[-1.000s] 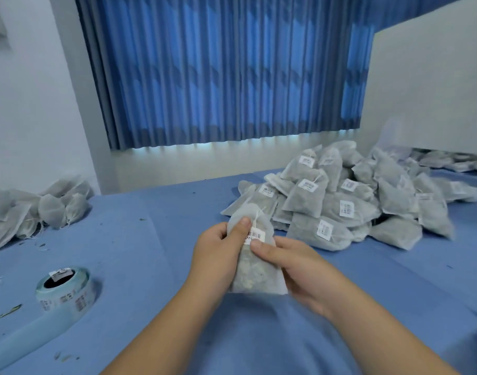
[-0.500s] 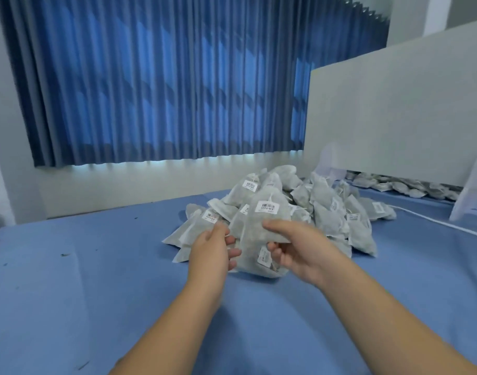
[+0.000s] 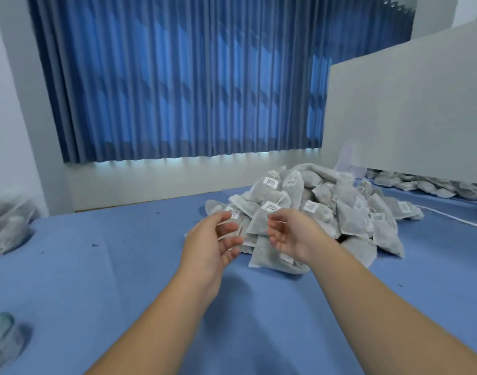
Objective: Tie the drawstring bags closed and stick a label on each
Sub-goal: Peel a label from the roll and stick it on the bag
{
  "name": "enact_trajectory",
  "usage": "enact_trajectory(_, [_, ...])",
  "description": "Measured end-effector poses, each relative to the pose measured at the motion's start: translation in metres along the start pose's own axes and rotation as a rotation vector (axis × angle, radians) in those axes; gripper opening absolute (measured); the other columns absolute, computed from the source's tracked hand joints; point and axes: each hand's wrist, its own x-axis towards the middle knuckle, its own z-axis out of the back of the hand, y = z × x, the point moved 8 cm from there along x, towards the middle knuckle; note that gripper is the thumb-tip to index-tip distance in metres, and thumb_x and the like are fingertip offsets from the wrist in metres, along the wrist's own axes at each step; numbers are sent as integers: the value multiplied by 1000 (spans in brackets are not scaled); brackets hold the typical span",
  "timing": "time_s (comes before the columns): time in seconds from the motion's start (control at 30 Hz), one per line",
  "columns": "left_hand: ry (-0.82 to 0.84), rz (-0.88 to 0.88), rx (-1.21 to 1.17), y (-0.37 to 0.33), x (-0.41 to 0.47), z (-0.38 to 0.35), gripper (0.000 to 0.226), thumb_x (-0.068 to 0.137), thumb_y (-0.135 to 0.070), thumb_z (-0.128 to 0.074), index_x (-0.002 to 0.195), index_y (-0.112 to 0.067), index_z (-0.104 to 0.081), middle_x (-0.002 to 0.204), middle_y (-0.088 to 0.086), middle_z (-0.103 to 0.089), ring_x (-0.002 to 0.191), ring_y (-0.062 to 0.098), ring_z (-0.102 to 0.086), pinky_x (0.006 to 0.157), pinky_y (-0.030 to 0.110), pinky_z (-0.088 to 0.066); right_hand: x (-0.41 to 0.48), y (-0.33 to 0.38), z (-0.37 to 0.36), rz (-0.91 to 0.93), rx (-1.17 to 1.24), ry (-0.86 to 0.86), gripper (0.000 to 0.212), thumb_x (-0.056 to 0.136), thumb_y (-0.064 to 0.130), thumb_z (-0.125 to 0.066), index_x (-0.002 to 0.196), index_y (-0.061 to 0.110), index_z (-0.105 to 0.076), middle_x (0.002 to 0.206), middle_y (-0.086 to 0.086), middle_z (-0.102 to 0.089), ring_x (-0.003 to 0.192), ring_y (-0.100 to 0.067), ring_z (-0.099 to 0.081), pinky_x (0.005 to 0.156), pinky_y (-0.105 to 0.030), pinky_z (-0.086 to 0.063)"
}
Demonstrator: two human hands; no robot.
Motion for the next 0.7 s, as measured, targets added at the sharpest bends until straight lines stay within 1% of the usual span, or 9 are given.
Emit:
enact_trajectory(0.1, [-13,-8,59,-19,-3,29,13,95,-19,-55,95,-13,-66,72,0,-63,49,12,-57,52,25,-44,-11,-32,-51,-29,-26,107,5,89,11,-57,84,10,-60,59,0,-56,45,-11,-53,47,-21,-43])
enact_trajectory(0.2, [-45,-36,159,-45,-10,77,11,94,-18,-57,98,-12,-66,74,2,-63,48,13,-56,50,25,-42,-30,-63,-113,-69,-10,258,4,88,12,-59,85,10,-61,62,-1,-57,45,-12,-54,45,-21,-44])
enact_trajectory(0.33, [-168,-52,338,-79,-27,161,11,93,-19,-60,99,-13,-66,80,3,-64,52,15,-58,51,25,-43,-63,-99,-201,-112,-9,449,7,87,11,-60,89,7,-65,61,-2,-61,49,-15,-58,47,-24,-44])
enact_trajectory(0.43, [-270,-48,517,-104,-45,227,11,94,-21,-60,99,-14,-66,79,1,-65,54,14,-59,51,23,-43,-86,-122,-260,-54,-99,545,10,89,13,-62,94,7,-67,73,-5,-67,57,-17,-63,50,-24,-46])
enact_trajectory(0.5, [-332,-59,711,-121,-58,270,10,94,-23,-58,95,-15,-65,83,-1,-67,59,13,-61,55,23,-44,-96,-135,-294,48,-211,544,8,90,13,-61,94,10,-68,84,-5,-69,66,-14,-66,55,-23,-50])
enact_trajectory(0.53, [-366,-69,836,-130,-65,290,11,94,-23,-56,94,-15,-65,85,-1,-67,64,14,-61,59,24,-46,-100,-139,-309,113,-258,531,8,90,12,-61,92,12,-68,87,-3,-69,72,-13,-66,60,-25,-52])
enact_trajectory(0.6, [-403,-81,1210,-146,-77,327,15,94,-22,-52,95,-15,-65,92,-2,-66,78,15,-61,66,26,-47,-106,-147,-332,262,-338,493,11,90,11,-60,89,18,-68,89,3,-67,80,-11,-63,74,-27,-52])
enact_trajectory(0.67, [-412,-43,1605,-156,-88,360,16,94,-22,-49,99,-18,-63,100,-2,-62,90,17,-59,77,30,-50,-110,-153,-343,462,-444,457,12,90,14,-61,90,23,-68,93,12,-65,85,0,-59,77,-17,-45])
enact_trajectory(0.7, [-420,-22,1739,-161,-93,375,16,94,-23,-48,100,-20,-62,106,-1,-59,95,20,-58,83,33,-50,-112,-158,-346,570,-518,457,12,91,16,-61,93,25,-68,97,14,-63,88,4,-56,77,-13,-40])
